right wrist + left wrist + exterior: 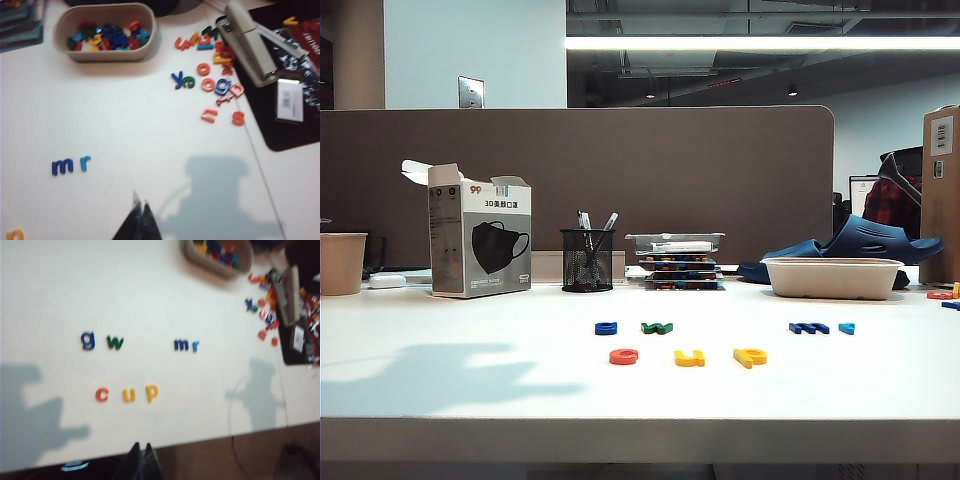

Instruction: Select the appropriate letters from the row of letter magnets placed on the table to arrange into the word "cup".

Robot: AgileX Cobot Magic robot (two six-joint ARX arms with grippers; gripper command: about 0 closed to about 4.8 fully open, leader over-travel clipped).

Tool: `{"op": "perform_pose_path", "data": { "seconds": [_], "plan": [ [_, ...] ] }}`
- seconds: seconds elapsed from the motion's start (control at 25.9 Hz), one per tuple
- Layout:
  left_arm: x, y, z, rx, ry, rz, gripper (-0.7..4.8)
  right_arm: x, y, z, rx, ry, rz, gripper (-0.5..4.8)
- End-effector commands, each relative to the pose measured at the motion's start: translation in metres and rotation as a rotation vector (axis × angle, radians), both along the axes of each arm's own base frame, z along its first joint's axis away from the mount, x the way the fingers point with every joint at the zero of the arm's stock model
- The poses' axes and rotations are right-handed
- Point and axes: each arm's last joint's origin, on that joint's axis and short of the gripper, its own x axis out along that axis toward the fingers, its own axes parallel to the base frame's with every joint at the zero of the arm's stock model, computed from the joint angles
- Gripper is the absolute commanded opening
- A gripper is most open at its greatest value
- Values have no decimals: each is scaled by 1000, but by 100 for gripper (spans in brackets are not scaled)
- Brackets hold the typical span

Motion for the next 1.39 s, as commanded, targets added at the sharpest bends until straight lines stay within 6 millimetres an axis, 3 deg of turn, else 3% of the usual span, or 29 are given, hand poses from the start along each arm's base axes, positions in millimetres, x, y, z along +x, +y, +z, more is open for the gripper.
{"op": "perform_pose_path", "data": {
  "seconds": [0.04, 0.35, 0.5, 0.66, 0.85, 0.96, 1.04, 1.2, 1.39],
  "plan": [
    [8, -2, 13, 16, -205, 20, -5, -20, 2, -17, 3, -64, 1, -1],
    [18, -5, 31, 150, -513, -147, -5, -60, 6, -48, 3, -185, 17, -1],
    [30, 3, 41, 191, -639, -129, -5, -81, 8, -60, -4, -256, 17, -1],
    [50, 51, 67, 341, -748, -2, -5, -109, 10, -74, -15, -363, 18, -1],
    [49, 113, 99, 394, -815, 165, -5, -121, 12, -88, -5, -404, 50, -1],
    [30, 160, 109, 422, -825, 282, -5, -125, 13, -95, -1, -436, 67, -1],
    [15, 175, 109, 421, -794, 326, -5, -126, 13, -94, -2, -450, 67, -1],
    [-18, 179, 105, 422, -793, 334, -5, -126, 14, -97, 2, -436, 71, -1],
    [-62, 173, 83, 360, -810, 247, -5, -123, 14, -104, 11, -413, 82, -1]
  ]
}}
